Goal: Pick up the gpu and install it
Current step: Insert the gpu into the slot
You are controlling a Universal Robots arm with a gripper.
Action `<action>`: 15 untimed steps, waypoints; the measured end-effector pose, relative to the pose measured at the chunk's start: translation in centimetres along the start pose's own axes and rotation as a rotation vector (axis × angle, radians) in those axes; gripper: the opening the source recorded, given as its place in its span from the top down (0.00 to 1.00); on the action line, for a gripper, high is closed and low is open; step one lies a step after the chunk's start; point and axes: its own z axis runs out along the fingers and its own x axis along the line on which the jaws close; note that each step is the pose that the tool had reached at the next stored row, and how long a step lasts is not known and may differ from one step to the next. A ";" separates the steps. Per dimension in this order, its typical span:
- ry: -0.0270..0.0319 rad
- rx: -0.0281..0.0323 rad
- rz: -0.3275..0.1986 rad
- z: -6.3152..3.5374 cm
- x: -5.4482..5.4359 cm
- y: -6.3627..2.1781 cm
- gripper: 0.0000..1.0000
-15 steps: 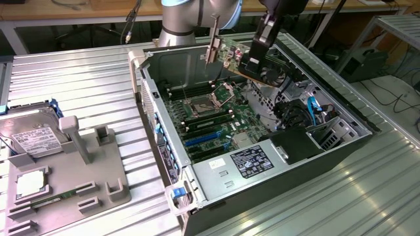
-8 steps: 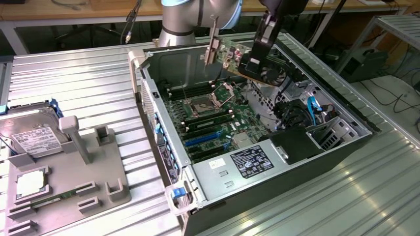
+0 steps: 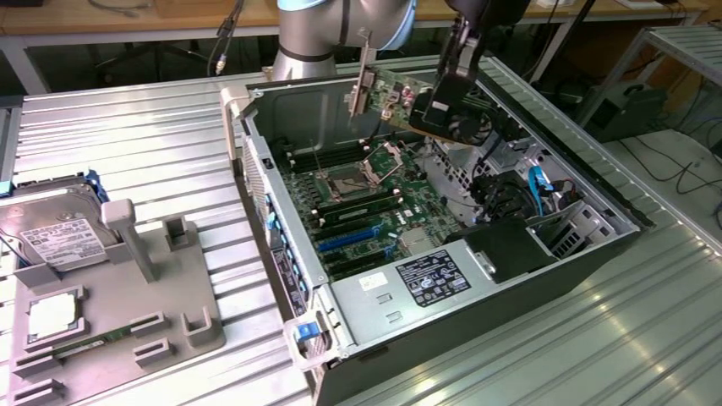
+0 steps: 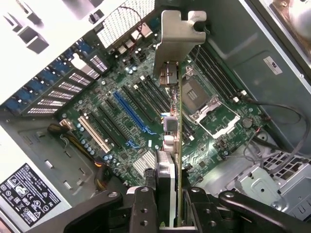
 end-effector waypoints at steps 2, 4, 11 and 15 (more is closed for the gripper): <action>0.0013 -0.0009 -0.030 0.00 0.0 0.00 0.72; 0.0026 -0.0018 -0.060 0.00 0.0 0.00 0.72; 0.0064 -0.0045 -0.152 0.00 0.0 0.02 0.72; 0.0078 -0.0055 -0.186 0.00 0.0 0.02 0.72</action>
